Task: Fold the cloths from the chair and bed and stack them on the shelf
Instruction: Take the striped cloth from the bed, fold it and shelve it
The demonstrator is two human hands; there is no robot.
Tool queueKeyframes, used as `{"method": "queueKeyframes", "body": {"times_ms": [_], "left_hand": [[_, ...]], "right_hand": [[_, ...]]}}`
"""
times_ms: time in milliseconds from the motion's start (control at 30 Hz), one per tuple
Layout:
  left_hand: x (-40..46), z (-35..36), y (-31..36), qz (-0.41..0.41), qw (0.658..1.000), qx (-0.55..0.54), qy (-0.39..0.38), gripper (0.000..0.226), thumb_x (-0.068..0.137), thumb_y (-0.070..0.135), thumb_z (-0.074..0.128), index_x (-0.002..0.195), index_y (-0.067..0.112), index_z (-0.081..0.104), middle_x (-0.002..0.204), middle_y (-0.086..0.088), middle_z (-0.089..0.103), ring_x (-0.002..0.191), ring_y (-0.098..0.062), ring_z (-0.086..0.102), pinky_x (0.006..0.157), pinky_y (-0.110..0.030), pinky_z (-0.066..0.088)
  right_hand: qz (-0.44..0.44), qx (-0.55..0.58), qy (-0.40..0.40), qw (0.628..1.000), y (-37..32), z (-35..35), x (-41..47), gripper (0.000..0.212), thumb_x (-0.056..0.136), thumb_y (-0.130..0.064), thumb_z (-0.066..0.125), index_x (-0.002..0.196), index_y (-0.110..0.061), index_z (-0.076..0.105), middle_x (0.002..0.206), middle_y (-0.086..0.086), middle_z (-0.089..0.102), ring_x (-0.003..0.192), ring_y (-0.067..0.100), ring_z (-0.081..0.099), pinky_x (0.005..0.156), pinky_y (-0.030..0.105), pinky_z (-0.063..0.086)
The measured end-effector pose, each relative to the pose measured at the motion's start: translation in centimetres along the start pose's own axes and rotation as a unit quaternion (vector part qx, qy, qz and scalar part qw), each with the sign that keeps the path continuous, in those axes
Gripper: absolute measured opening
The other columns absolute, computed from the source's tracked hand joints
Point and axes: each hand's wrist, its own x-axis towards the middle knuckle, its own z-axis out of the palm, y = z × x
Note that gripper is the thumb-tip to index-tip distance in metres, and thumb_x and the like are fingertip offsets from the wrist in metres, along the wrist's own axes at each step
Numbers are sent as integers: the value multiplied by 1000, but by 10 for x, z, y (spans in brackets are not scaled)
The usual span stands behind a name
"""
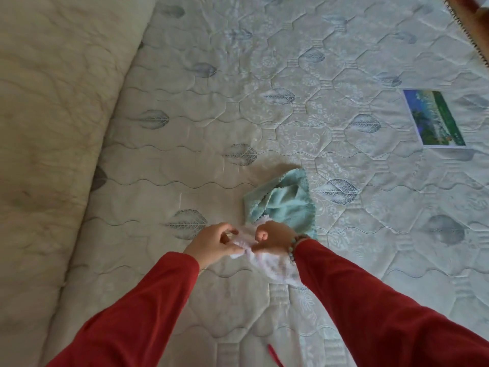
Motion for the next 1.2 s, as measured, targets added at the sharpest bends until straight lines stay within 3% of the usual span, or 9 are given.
{"method": "queueKeyframes", "body": {"times_ms": [100,167,267,433,600,700,833,1033,1200], "left_hand": [[-16,-3,-9,-21,997,55,-42,19,74,34,81,74,21,66,65,11,53,61,-3,49,53,-13,31],[-26,-5,-16,-37,997,60,-39,24,65,41,82,73,29,62,77,14,58,76,-5,56,63,-15,36],[-42,-13,-21,-60,996,40,-51,30,59,43,79,84,31,66,89,18,62,88,-5,59,74,-20,42],[-63,-32,-31,-60,997,35,-36,15,70,14,71,72,22,58,67,8,51,63,-10,47,59,-25,34],[-80,-53,-44,-82,997,-5,-6,12,71,18,77,73,19,66,60,15,57,57,-2,51,58,-22,38],[-87,-68,-47,-92,994,-28,42,40,72,20,80,51,22,46,41,15,41,39,1,37,46,-15,27],[-95,-94,-47,-127,984,-73,105,47,80,18,79,54,19,39,45,11,38,46,-9,36,47,-20,29],[-102,-146,-25,-92,932,-289,200,20,83,-3,72,88,15,65,90,-7,66,94,-21,65,79,-27,58],[-121,-178,-18,-72,917,-278,277,22,77,-7,73,89,12,72,74,-1,69,65,-5,67,66,-13,54]], "right_hand": [[-26,33,30,999,-12,7,-10,27,88,-28,66,101,-5,67,115,11,68,94,25,62,80,33,49],[-54,49,34,997,-18,14,-15,20,86,-20,67,85,0,66,85,16,66,73,27,61,67,32,50],[-67,24,37,997,-24,22,-18,38,78,-16,72,58,-20,40,60,-4,41,53,9,34,50,23,27],[-6,-77,-1,997,-30,21,-27,35,76,-29,72,110,-29,63,106,-3,65,100,20,61,91,34,49],[54,-213,15,975,-41,7,-35,35,72,-55,73,69,-24,56,82,-5,61,86,18,57,90,38,43],[36,39,7,999,-49,-1,-42,24,75,-31,81,68,-22,59,73,-6,59,77,16,58,65,21,41],[86,380,30,921,-76,-11,-46,15,87,-15,64,98,-5,69,102,2,67,98,20,55,73,26,42],[51,458,170,871,-124,-42,-32,31,89,-21,46,58,-19,49,66,3,48,69,21,48,71,30,38],[-32,454,213,865,-140,-70,-35,16,81,3,61,77,-12,65,64,-3,57,56,10,51,51,23,41]]}}
